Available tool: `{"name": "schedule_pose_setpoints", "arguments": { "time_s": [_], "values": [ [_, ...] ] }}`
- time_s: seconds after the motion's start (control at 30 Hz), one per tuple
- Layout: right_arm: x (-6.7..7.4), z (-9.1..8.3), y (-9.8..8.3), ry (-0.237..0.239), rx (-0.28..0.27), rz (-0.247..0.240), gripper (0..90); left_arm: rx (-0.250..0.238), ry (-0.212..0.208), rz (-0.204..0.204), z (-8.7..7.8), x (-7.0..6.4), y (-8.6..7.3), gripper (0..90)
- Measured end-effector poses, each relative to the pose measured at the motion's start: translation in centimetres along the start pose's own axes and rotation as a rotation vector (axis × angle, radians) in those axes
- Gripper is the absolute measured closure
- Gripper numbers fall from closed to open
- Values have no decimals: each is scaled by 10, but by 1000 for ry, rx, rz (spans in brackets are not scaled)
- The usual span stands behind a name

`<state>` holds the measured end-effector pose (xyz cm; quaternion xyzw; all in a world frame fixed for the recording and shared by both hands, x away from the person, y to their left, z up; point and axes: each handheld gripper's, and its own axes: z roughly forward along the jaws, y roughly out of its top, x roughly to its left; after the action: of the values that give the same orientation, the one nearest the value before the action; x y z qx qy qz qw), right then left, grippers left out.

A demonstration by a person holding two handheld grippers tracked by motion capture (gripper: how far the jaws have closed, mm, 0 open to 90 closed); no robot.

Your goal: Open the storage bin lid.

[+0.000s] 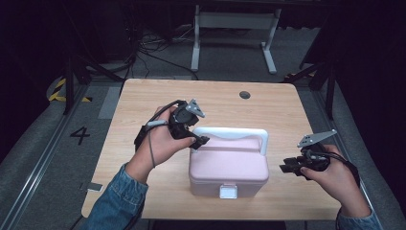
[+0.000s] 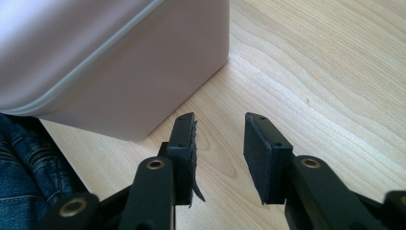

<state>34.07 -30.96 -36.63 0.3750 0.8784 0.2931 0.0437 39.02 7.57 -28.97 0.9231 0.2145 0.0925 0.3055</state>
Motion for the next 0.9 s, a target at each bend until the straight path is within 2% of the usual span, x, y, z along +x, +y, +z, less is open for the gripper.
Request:
{"name": "schedule_pose_setpoints", "arguments": {
  "time_s": [0.1,0.13,0.2,0.33,0.57,0.7,0.9],
  "values": [
    [-1,-2,-1,-2,-4,2,659,7,8,30,6,-1,3,457],
    [-1,-2,-2,-1,-7,3,659,7,10,41,7,-2,3,553],
    [-2,-3,-2,-4,-8,8,659,12,11,65,6,-4,5,654],
    [-2,-6,-2,-7,-17,6,661,26,14,95,3,-6,7,668],
    [3,-13,0,-24,-31,-3,664,11,3,91,-7,-5,13,673],
    [6,-17,1,-15,-50,-9,679,1,-12,69,-13,-4,17,672],
    [12,-19,3,2,-73,-26,687,-3,-1,70,-21,-1,26,673]
  ]
}}
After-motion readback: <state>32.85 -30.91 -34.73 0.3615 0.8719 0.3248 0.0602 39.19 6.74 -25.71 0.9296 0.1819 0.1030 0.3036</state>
